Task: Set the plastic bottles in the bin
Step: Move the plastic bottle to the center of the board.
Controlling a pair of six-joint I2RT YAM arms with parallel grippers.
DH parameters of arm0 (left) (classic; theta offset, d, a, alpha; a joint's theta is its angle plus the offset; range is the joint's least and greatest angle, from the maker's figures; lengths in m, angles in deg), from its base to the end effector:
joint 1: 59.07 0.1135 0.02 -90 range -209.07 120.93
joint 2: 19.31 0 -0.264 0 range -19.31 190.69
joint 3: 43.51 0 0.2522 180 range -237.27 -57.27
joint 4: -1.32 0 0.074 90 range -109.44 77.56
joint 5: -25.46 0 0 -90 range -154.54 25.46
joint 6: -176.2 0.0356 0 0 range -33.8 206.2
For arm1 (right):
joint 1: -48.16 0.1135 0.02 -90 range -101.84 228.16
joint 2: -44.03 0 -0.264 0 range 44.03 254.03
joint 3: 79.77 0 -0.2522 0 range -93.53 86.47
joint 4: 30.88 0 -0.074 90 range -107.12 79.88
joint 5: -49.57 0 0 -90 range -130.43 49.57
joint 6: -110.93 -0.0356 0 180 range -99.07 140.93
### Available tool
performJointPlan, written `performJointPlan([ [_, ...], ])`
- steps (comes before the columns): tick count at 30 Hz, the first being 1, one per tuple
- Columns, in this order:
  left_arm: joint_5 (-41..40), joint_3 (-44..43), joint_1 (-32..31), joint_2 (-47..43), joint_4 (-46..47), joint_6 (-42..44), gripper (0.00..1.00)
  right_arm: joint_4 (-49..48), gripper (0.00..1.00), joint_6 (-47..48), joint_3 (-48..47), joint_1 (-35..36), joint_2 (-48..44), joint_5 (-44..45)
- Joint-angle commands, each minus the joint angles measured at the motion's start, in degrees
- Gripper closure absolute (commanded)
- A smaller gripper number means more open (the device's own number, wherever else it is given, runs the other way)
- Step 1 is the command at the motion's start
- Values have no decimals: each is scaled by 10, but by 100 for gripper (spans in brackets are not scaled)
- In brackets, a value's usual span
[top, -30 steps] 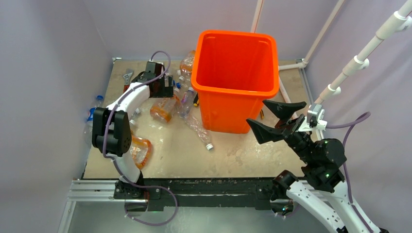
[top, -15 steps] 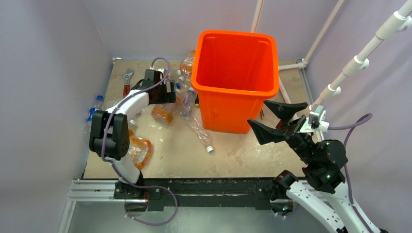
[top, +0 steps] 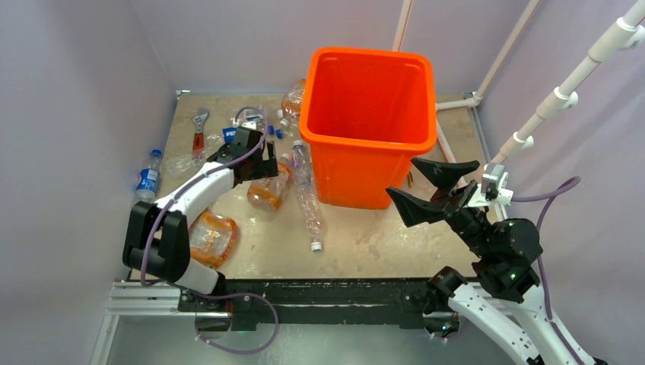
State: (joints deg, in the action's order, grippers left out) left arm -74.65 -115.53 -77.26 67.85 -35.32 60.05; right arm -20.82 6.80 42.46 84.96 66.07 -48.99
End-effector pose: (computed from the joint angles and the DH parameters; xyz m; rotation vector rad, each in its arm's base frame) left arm 0.3039 -0.0933 0.2256 -0.2457 2.4465 -0.1200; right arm 0.0596 0.0512 0.4071 -0.3641 1.1125 0.8732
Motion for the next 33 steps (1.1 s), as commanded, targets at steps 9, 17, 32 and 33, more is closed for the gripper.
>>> performJointPlan([
  [9,-143,-42,-122,-70,-107,71,1,-5,2,0,6,2,-2,7],
  [17,-151,-18,-175,-40,-104,90,1,-12,2,-2,19,2,2,7],
  [32,-276,-46,-206,107,-129,91,1,-18,2,1,21,2,3,13],
  [33,-284,-46,-206,113,-130,89,1,-18,2,0,20,2,4,12],
])
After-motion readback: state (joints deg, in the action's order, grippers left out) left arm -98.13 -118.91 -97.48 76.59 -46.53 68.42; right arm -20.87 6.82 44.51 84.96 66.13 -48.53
